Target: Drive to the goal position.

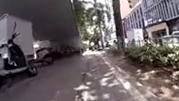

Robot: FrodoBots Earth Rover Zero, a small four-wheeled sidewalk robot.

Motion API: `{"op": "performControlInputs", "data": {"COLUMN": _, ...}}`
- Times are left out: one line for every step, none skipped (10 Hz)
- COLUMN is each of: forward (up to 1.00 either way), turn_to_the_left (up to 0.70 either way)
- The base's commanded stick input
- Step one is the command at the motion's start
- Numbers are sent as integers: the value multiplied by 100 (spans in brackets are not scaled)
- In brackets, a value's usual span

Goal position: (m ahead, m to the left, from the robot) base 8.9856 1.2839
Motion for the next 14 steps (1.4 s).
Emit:
{"op": "performControlInputs", "data": {"forward": 70, "turn_to_the_left": 0}}
{"op": "performControlInputs", "data": {"forward": 70, "turn_to_the_left": 0}}
{"op": "performControlInputs", "data": {"forward": 70, "turn_to_the_left": 0}}
{"op": "performControlInputs", "data": {"forward": 70, "turn_to_the_left": 0}}
{"op": "performControlInputs", "data": {"forward": 70, "turn_to_the_left": 0}}
{"op": "performControlInputs", "data": {"forward": 70, "turn_to_the_left": 0}}
{"op": "performControlInputs", "data": {"forward": 70, "turn_to_the_left": 0}}
{"op": "performControlInputs", "data": {"forward": 70, "turn_to_the_left": 0}}
{"op": "performControlInputs", "data": {"forward": 70, "turn_to_the_left": 0}}
{"op": "performControlInputs", "data": {"forward": 70, "turn_to_the_left": 0}}
{"op": "performControlInputs", "data": {"forward": 70, "turn_to_the_left": 0}}
{"op": "performControlInputs", "data": {"forward": 70, "turn_to_the_left": 0}}
{"op": "performControlInputs", "data": {"forward": 70, "turn_to_the_left": 2}}
{"op": "performControlInputs", "data": {"forward": 70, "turn_to_the_left": 10}}
